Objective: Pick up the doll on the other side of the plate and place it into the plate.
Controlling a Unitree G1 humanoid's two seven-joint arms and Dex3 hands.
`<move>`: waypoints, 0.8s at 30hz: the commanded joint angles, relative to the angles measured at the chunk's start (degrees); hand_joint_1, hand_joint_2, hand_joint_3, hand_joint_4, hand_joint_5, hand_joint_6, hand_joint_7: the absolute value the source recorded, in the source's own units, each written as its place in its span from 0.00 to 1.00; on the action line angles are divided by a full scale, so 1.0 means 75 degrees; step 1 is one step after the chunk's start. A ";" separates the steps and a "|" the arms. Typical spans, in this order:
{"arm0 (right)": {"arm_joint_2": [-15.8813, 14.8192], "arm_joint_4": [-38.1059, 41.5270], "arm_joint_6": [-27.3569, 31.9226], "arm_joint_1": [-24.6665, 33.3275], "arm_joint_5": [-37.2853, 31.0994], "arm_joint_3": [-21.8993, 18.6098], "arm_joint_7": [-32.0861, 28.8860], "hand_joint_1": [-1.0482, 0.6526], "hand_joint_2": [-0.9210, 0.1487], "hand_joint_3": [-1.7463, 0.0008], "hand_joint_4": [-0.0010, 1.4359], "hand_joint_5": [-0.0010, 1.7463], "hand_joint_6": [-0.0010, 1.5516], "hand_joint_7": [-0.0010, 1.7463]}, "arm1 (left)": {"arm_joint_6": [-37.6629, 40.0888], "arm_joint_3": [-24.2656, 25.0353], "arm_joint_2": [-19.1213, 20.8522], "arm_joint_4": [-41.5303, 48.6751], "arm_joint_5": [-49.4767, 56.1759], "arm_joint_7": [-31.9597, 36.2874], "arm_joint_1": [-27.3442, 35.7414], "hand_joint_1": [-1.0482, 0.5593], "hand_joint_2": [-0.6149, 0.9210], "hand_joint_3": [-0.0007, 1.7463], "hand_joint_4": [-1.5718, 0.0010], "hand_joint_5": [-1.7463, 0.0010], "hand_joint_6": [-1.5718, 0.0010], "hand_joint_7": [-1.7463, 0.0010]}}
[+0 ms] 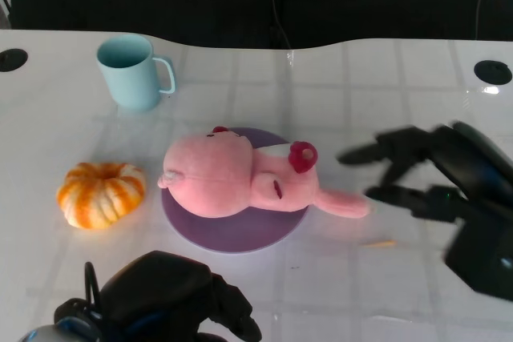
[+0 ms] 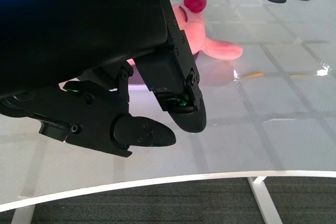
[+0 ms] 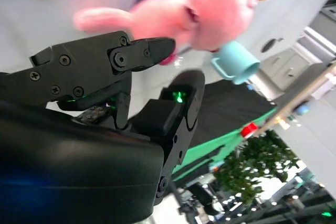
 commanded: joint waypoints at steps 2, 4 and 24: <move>-0.0409 -0.0651 0.0087 0.0902 0.0475 -0.0474 0.0363 0.63 0.39 0.44 0.66 0.71 0.70 0.36 | 0.0011 0.0080 0.0126 -0.0006 -0.0057 -0.0065 -0.0034 0.50 1.00 0.15 0.50 0.30 0.31 0.99; -0.0511 -0.1062 0.0317 0.1265 0.0493 -0.0598 0.0490 0.64 0.45 0.35 0.64 0.79 0.63 0.50 | -0.0007 0.0109 0.0148 0.0022 -0.0102 -0.0071 -0.0041 0.50 1.00 0.15 0.51 0.30 0.31 0.99; -0.0268 -0.1242 0.0947 0.2092 0.0322 -0.0435 0.0313 0.67 0.49 0.30 0.55 0.93 0.52 0.71 | -0.0290 0.0284 0.0350 0.0128 -0.0190 0.0005 -0.0009 0.50 1.00 0.15 0.52 0.29 0.30 0.99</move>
